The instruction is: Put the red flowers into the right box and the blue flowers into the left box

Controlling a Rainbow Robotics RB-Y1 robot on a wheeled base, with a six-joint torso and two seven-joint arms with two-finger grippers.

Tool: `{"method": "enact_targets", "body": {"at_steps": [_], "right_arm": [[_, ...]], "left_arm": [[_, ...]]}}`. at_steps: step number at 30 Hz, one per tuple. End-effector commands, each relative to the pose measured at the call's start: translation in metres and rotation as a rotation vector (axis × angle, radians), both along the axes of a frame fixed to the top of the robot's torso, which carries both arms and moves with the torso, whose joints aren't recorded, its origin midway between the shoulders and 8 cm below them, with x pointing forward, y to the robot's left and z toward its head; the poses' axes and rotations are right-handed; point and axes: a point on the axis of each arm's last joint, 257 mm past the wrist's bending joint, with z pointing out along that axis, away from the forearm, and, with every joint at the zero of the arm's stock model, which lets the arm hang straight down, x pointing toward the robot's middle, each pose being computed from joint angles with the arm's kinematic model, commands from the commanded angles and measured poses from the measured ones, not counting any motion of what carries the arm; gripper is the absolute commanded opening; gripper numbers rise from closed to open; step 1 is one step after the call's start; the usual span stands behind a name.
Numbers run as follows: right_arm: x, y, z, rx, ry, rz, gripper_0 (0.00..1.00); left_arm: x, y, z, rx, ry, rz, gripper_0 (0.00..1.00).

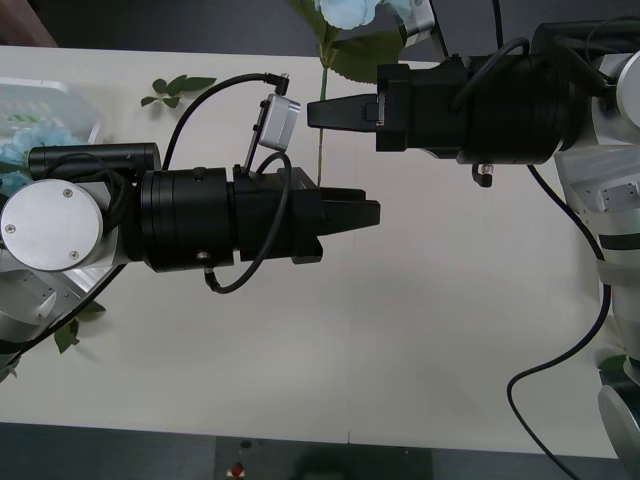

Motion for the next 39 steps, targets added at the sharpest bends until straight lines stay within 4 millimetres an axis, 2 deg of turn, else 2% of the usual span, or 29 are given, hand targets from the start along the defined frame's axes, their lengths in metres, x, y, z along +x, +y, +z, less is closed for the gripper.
{"method": "enact_targets", "body": {"at_steps": [1,14,15,16,24,29,34,36,38,39], "right_arm": [[-0.008,0.008,0.020,0.043,0.007,0.023,0.00],[-0.008,0.008,0.020,0.043,0.007,0.023,0.00],[-0.008,0.008,0.020,0.043,0.007,0.023,0.24],[-0.008,0.008,0.020,0.043,0.007,0.023,0.99],[-0.008,0.008,0.020,0.043,0.007,0.023,1.00],[-0.008,0.008,0.020,0.043,0.007,0.023,1.00],[-0.008,0.008,0.020,0.043,0.007,0.023,1.00],[-0.008,0.008,0.020,0.043,0.007,0.023,1.00],[-0.008,0.008,0.020,0.043,0.007,0.023,1.00],[-0.008,0.008,0.020,0.043,0.007,0.023,1.00]], "left_arm": [[0.003,0.000,0.013,-0.016,-0.003,0.007,0.00],[0.000,-0.003,0.015,-0.027,0.005,0.000,0.00],[0.001,-0.003,0.015,-0.026,0.005,0.001,0.00],[0.001,-0.002,0.014,-0.025,0.009,0.002,0.00],[0.011,0.013,0.019,-0.017,0.002,0.034,0.00],[0.025,0.039,0.023,-0.009,0.008,0.085,0.00],[0.041,0.084,0.020,-0.001,0.029,0.177,0.00],[0.049,0.113,0.017,0.020,0.028,0.236,0.00],[0.054,0.133,0.015,0.037,0.025,0.276,0.00],[0.057,0.150,0.014,0.051,0.025,0.311,0.00]]}}
